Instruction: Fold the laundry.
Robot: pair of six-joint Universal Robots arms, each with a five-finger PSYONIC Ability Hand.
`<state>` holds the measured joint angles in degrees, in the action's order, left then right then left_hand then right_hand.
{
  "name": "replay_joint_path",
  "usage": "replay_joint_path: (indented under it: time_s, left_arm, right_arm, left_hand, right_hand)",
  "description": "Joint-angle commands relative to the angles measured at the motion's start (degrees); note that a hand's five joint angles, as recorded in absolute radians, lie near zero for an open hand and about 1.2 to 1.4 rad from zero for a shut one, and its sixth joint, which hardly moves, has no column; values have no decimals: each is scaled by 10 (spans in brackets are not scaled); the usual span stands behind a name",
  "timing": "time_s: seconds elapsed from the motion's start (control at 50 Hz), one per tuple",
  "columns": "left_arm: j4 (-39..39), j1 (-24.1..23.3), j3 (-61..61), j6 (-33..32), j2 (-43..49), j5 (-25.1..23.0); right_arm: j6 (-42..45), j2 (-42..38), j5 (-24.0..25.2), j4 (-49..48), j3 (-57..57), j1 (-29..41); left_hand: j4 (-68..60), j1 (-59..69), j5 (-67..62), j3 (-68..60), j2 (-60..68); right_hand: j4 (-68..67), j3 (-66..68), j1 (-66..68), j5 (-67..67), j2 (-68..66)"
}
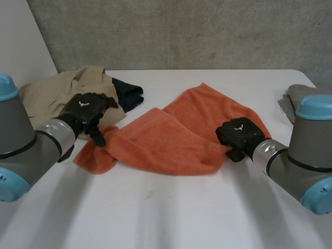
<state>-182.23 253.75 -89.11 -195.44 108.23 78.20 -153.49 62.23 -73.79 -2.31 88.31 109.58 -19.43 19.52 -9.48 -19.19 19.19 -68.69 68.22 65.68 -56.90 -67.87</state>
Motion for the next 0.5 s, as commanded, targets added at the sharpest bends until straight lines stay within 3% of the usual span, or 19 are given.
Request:
replay_joint_path:
  time_s: [0.02, 0.14, 0.32, 0.5]
  left_arm:
    - [2, -18, 89, -6, -1, -35]
    - [75, -47, 251, -24, 90, -77]
    - [293, -83, 569, -142, 316, -116]
    - [379, -107, 685, -195, 429, -168]
  right_arm:
    - [24, 35, 42, 24, -13, 16]
    - [71, 89, 95, 23, -12, 17]
    - [59, 152, 168, 17, -14, 25]
    - [22, 192, 196, -8, -26, 20]
  left_hand:
    - [52, -52, 52, 49, -49]
    - [94, -95, 95, 92, -92]
    - [94, -95, 95, 92, -92]
    - [81, -82, 81, 78, -78]
  right_hand:
    - [-113, 118, 143, -131, -121]
    - [-113, 118, 143, -131, -121]
    - [-113, 118, 143, -131, -121]
    - [-113, 118, 143, -131, -121]
